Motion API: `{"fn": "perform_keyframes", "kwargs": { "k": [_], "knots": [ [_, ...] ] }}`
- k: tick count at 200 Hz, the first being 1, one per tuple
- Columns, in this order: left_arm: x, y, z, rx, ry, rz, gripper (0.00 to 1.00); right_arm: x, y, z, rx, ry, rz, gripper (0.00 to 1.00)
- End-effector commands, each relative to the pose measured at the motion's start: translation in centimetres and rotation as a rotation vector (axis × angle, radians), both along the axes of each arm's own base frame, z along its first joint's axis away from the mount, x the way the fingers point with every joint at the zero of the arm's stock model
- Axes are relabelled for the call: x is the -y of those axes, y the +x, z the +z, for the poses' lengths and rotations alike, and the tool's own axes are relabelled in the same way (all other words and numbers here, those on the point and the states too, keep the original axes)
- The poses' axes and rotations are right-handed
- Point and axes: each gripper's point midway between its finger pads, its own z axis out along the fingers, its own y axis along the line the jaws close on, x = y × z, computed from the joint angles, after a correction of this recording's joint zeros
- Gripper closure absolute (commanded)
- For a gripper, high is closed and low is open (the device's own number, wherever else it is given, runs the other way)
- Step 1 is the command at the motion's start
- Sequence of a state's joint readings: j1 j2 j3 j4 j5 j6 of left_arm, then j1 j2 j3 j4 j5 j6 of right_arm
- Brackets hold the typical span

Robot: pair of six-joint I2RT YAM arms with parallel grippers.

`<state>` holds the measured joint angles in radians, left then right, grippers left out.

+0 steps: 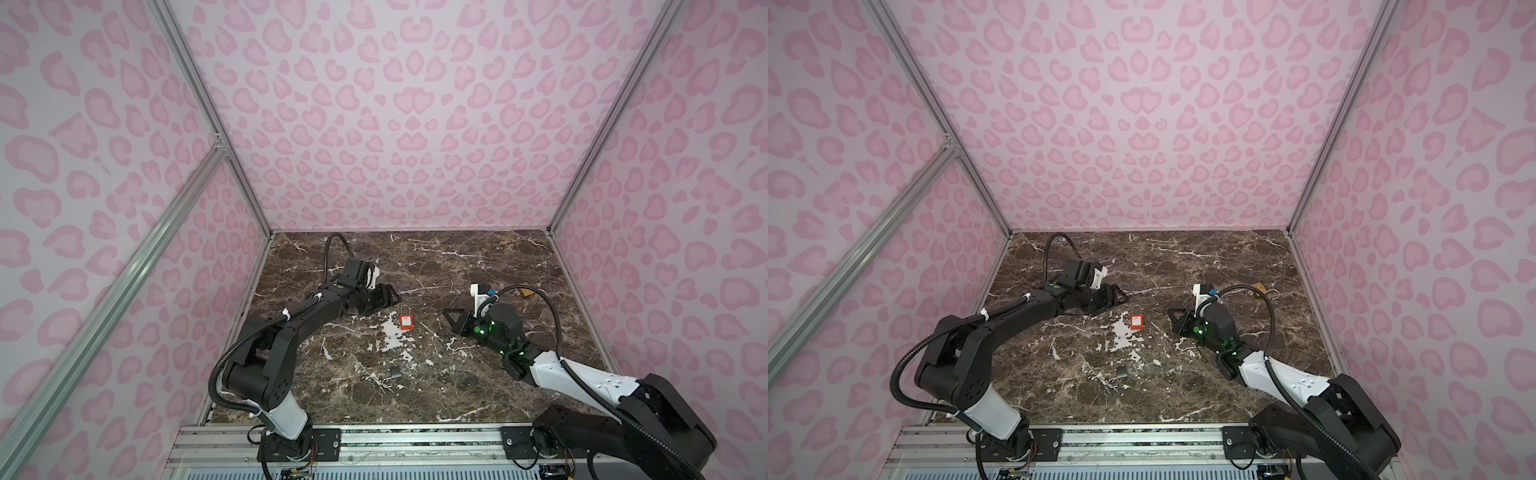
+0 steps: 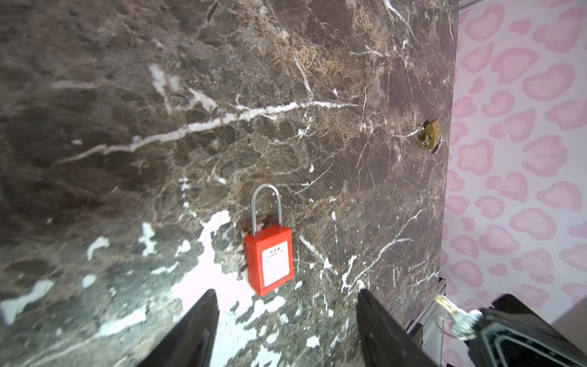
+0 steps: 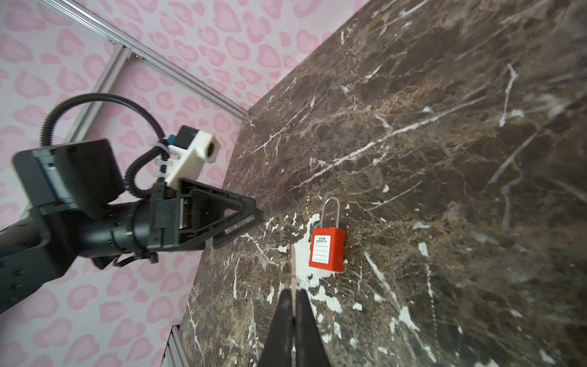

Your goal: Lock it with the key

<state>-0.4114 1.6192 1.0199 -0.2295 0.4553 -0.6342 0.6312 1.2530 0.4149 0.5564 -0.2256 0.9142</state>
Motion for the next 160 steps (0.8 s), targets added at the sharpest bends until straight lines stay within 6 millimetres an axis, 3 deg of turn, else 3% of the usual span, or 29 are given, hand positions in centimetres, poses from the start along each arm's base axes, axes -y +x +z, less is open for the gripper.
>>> {"fn": "perform_keyframes", "kwargs": {
  "k": [1, 29, 70, 160],
  "knots": [
    [-0.8, -0.9, 0.1, 0.006, 0.009, 0.013, 0.29, 0.0, 1.5, 0.0, 0.039, 0.018, -0.155, 1.00],
    [-1.3, -2.3, -0.3, -0.011, 0.003, 0.014, 0.28, -1.4, 1.3, -2.3, 0.002, -0.014, -0.205, 1.00],
    [-2.1, -4.3, -1.0, -0.027, 0.002, 0.022, 0.28, -1.5, 1.6, -4.1, 0.017, -0.056, -0.297, 1.00],
    [-2.0, -4.9, 0.0, -0.016, -0.051, 0.037, 0.27, -3.9, 3.4, -6.6, 0.012, -0.056, -0.284, 1.00]
  ]
}}
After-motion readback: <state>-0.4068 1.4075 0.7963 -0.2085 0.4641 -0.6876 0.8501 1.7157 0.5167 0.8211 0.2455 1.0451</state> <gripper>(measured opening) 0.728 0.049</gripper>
